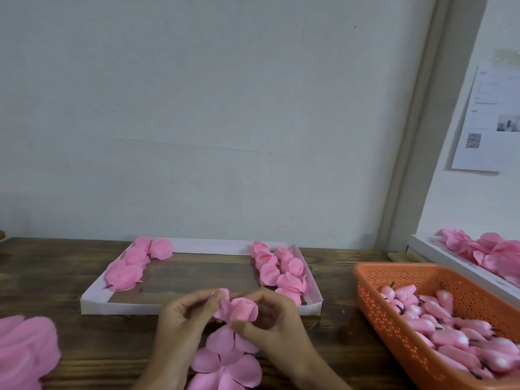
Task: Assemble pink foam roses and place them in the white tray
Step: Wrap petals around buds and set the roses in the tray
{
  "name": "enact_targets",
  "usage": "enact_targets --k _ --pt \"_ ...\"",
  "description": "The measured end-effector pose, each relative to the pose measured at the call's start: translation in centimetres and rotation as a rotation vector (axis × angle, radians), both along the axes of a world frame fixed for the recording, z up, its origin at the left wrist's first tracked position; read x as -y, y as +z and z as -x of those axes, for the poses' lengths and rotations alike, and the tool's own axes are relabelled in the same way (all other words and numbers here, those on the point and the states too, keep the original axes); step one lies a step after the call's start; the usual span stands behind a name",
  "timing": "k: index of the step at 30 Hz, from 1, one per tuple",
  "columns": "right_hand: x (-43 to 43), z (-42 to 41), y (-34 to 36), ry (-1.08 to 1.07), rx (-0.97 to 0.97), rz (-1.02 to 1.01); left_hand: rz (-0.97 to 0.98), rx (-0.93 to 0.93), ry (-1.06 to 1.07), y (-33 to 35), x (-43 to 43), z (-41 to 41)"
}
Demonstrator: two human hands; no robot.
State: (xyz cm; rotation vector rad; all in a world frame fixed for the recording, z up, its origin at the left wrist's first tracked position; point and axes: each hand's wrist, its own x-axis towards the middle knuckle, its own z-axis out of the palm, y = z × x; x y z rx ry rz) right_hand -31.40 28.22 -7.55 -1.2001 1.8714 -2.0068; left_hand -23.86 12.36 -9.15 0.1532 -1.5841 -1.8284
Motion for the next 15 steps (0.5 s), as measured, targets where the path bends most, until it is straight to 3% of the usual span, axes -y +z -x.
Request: enact_targets --k 15 --pt "0.09 0.45 -0.28 -0.053 0.030 0.011 0.107 -0.019 -0.018 0.52 -0.62 -0.11"
